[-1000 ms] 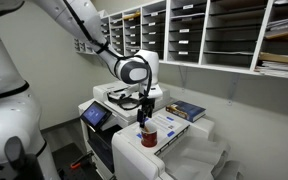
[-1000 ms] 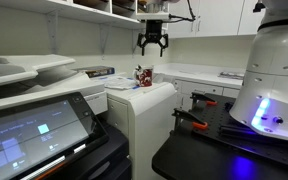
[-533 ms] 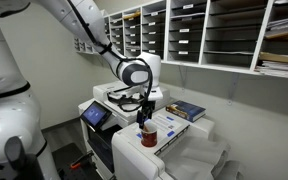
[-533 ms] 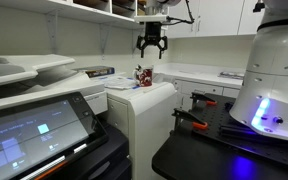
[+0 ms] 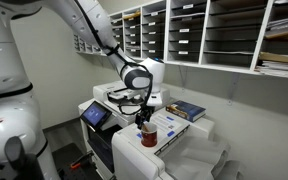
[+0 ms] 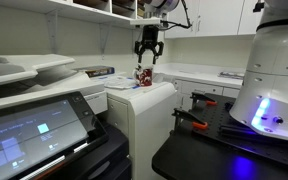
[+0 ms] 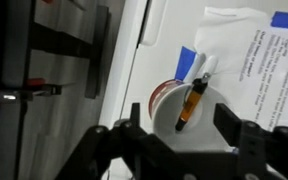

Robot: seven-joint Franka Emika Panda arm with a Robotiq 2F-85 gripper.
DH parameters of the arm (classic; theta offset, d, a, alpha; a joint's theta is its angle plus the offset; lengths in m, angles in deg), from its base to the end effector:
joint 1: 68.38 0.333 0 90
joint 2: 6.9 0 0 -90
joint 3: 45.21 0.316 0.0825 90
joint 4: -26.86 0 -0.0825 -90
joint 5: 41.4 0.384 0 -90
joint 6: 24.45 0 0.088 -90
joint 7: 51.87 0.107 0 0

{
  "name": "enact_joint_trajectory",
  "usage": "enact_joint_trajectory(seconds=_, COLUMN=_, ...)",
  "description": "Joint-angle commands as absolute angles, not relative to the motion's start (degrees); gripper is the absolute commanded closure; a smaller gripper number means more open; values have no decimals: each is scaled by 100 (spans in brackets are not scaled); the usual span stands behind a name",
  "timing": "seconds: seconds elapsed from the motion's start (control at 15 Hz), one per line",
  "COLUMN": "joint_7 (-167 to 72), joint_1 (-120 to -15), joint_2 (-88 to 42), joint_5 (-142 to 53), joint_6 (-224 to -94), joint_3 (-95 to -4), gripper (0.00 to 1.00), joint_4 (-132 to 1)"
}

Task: Pick up the pen and put it down

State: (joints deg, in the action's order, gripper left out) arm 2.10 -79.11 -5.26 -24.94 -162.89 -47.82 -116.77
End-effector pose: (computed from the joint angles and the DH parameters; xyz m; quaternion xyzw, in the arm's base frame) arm 0.4443 -0.1038 0.2874 -0.7624 0.6397 0.0609 0.0758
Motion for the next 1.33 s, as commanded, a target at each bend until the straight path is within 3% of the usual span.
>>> enact_joint_trajectory(seconds=0.0, joint_7=-66, joint_1=-7769, joint_2=-924, joint_5=-1975, joint_6=-15945, joint_3=-4980, gripper=50, joint_4=-11241)
enact_joint_trajectory(seconds=0.07, joint_7=-104, joint_1=-7768, joint_2=-1017, joint_5=-1891, joint_6=-15896, joint_3=-5006, gripper=45, joint_4=-11146)
enact_joint_trajectory(seconds=0.13, joint_7=-112, joint_1=-7766, joint_2=-1124, joint_5=-1827, joint_6=-15875, joint_3=-5034, gripper=55, joint_4=-11054)
enact_joint_trajectory(seconds=0.2, joint_7=-118, joint_1=-7764, joint_2=-1218, joint_5=-1770, joint_6=-15826, joint_3=-5062, gripper=59, joint_4=-10959)
enact_joint_trajectory(seconds=0.67, joint_7=-193, joint_1=-7757, joint_2=-1848, joint_5=-1582, joint_6=-15256, joint_3=-5200, gripper=46, joint_4=-10455)
enact_joint_trajectory(seconds=0.73, joint_7=-194, joint_1=-7766, joint_2=-1920, joint_5=-1559, joint_6=-15189, joint_3=-5222, gripper=52, joint_4=-10393)
enact_joint_trajectory(seconds=0.8, joint_7=-219, joint_1=-7779, joint_2=-1976, joint_5=-1535, joint_6=-15101, joint_3=-5241, gripper=74, joint_4=-10334)
enact_joint_trajectory(seconds=0.93, joint_7=-280, joint_1=-7804, joint_2=-1994, joint_5=-1499, joint_6=-14987, joint_3=-5289, gripper=78, joint_4=-10266)
enact_joint_trajectory(seconds=1.13, joint_7=-581, joint_1=-7875, joint_2=-1845, joint_5=-1338, joint_6=-14563, joint_3=-5352, gripper=100, joint_4=-10115)
enact_joint_trajectory(seconds=1.27, joint_7=-804, joint_1=-7893, joint_2=-1693, joint_5=-1261, joint_6=-14203, joint_3=-5411, gripper=100, joint_4=-10015)
